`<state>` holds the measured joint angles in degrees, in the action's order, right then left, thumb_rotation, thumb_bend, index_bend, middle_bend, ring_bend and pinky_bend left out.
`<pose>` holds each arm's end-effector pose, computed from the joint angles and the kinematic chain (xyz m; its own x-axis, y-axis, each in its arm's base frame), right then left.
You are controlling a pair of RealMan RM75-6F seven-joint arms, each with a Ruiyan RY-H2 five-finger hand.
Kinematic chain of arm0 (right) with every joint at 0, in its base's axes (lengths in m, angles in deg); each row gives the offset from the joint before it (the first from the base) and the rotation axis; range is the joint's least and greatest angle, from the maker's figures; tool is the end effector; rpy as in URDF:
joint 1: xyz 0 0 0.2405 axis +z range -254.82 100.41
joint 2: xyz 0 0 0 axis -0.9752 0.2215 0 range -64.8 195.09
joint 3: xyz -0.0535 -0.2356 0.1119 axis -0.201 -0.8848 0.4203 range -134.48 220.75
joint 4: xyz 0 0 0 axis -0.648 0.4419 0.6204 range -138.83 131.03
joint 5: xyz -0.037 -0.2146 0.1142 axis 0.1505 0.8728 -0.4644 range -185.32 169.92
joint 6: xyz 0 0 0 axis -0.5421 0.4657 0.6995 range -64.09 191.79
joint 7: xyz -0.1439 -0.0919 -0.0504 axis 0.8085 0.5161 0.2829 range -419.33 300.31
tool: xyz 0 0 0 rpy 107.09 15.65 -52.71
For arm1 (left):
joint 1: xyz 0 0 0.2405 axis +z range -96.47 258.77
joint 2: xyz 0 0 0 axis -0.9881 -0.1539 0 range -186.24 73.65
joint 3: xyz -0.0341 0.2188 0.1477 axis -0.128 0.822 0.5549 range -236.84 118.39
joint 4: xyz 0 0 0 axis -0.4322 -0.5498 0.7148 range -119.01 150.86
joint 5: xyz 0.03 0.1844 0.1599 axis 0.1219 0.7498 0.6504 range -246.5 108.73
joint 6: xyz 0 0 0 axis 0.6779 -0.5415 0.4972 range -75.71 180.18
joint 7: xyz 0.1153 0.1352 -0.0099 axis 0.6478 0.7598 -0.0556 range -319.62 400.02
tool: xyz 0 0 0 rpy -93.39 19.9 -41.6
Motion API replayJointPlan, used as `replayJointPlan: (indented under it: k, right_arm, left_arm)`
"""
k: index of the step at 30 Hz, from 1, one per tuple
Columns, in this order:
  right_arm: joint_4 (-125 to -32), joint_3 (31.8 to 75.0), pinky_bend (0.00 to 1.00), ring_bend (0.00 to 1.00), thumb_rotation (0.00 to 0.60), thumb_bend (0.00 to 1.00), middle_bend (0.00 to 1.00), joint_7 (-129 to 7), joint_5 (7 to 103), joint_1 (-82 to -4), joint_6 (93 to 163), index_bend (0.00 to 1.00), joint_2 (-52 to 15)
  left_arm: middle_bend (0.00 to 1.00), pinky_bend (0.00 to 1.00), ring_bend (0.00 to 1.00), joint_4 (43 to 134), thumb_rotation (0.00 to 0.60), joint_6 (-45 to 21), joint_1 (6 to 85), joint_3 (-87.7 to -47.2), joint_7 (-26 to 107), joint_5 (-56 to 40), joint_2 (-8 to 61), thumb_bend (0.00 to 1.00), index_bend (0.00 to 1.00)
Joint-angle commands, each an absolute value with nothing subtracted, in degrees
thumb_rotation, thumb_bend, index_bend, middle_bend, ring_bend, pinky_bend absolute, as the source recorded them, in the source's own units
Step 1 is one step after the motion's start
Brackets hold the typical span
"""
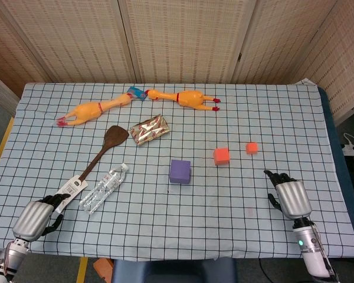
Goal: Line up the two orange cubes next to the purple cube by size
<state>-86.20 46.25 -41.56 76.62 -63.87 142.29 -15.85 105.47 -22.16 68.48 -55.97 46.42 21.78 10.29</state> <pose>-0.3058 -0.2661 0.0272 0.5702 -0.0414 0.8205 -0.8167 -0.1362 0.5607 -0.3223 0.2307 0.0683 0.5412 0.2065 0.8151 0.8360 -0.2362 -0.4953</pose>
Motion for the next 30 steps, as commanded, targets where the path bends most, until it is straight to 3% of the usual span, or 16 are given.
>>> replayJointPlan:
  k: [1,6,11,13,16,18,20,23,30]
  right_arm:
    - [-86.07,46.44,0.64,0.33,0.600,0.21,0.37,-41.66,76.61,-63.75,142.21,0.17,-15.93]
    - [-83.25,47.06,0.66,0.41,0.600,0.19,0.37,-43.33,77.07,-63.10,142.24,0.13,-17.65]
    - [-78.73,47.76,0.64,0.27,0.600,0.14,0.37,-45.58,78.33,-62.36,143.37,0.11,-20.53]
    - [-78.45,48.21,0.62,0.28,0.600,0.13,0.38,-45.51,77.45,-62.04,142.54,0.11,-20.96]
    - [-78.48,48.49,0.69,0.39,0.600,0.13,0.48,-45.44,77.18,-61.83,142.31,0.11,-21.10]
    - [-78.39,49.10,0.83,0.60,0.600,0.12,0.67,-45.28,76.73,-61.43,142.07,0.14,-21.55]
    - [-78.47,50.38,0.90,0.70,0.600,0.12,0.77,-42.79,75.98,-59.56,140.22,0.18,-22.34]
    - [-79.15,52.84,0.93,0.77,0.600,0.12,0.84,-39.23,73.36,-57.00,137.33,0.21,-23.54]
    - [-77.98,56.79,0.95,0.80,0.600,0.12,0.87,-35.08,66.03,-51.56,129.19,0.23,-26.25]
  left_arm:
    - [0.27,0.58,0.31,105.68,0.600,-22.33,68.53,-55.92,46.84,21.90,10.25,0.48,0.21]
    - [0.28,0.58,0.31,105.83,0.600,-22.89,68.52,-56.02,45.84,22.30,10.05,0.48,0.21]
    - [0.28,0.59,0.31,105.24,0.600,-22.65,68.44,-55.81,43.79,22.37,9.80,0.48,0.21]
    - [0.29,0.59,0.31,105.08,0.600,-22.53,68.39,-55.95,42.93,22.03,9.62,0.48,0.21]
    - [0.29,0.59,0.31,105.03,0.600,-22.54,68.38,-56.03,42.73,21.92,9.57,0.48,0.21]
    - [0.29,0.59,0.31,105.09,0.600,-22.75,68.52,-56.15,42.67,21.63,9.49,0.48,0.21]
    - [0.29,0.59,0.31,105.81,0.600,-23.51,68.82,-55.91,43.07,22.28,9.11,0.48,0.21]
    - [0.29,0.60,0.31,106.27,0.600,-23.49,68.91,-55.63,44.13,22.57,8.98,0.48,0.21]
    - [0.31,0.60,0.31,106.31,0.600,-22.12,68.56,-55.60,44.63,21.76,9.13,0.48,0.22]
